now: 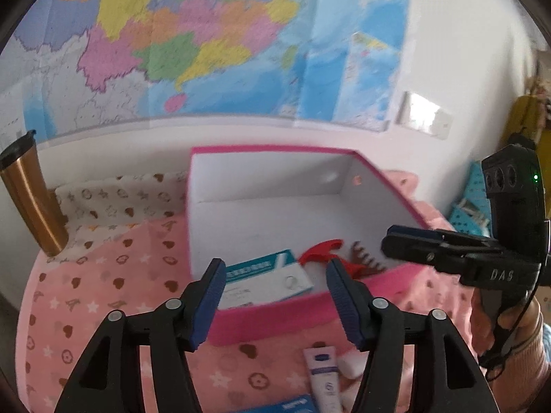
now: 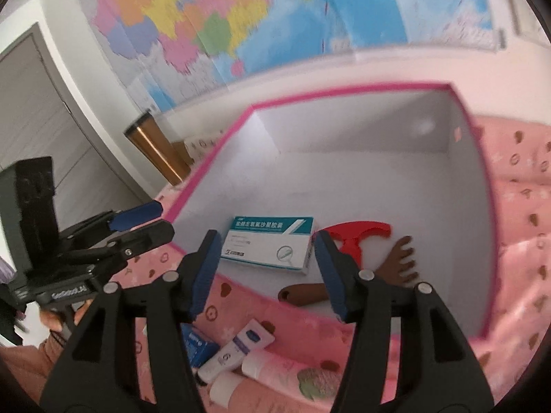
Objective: Organize rigid objects
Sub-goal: 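Move the right gripper to the white tape roll and grasp its rim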
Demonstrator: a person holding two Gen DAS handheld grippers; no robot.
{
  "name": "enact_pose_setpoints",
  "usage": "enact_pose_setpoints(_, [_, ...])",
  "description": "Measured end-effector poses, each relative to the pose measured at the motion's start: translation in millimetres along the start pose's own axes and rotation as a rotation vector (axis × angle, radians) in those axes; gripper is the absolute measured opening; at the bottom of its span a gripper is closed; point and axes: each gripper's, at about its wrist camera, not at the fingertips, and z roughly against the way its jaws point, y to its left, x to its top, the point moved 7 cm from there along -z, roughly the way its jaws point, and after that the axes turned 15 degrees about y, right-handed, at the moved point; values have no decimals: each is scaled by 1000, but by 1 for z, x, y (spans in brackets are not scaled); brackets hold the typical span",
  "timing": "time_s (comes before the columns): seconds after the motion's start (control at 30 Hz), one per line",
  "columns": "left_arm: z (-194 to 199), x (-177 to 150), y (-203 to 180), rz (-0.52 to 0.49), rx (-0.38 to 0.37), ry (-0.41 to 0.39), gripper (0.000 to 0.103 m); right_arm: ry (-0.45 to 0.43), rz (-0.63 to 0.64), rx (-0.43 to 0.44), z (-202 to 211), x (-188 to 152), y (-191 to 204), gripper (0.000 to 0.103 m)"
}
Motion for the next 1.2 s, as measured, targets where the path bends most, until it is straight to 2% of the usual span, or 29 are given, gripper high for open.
enact_pose_setpoints(0.13, [6,-12,-20,-40,-53,-10,65,-56,1,-33,33,-18,-7,58])
enact_pose_setpoints(0.27, [0,-26,-41,-73,-101,19,65,-59,-39,-82,50,-45,-24,58])
enact_pose_setpoints(0.6, [-30,-58,-75,-112,-169,124,65,13,-233,-156,46,-121,-87,58])
enact_pose_setpoints(0.8, [-41,-71,-91,-138,-186,168,65,66,-269,-204,38,-148,-106,58])
enact_pose_setpoints(1.0, [-46,-75,-107,-163,-200,189,65,113,-206,-270,29,-155,-106,47])
enact_pose_setpoints(1.1, [-51,-77,-112,-163,-214,203,65,137,-188,-276,22,-156,-109,35])
enact_pose_setpoints(1.2, [-53,-79,-115,-167,-213,214,65,136,-178,-284,21,-157,-111,33])
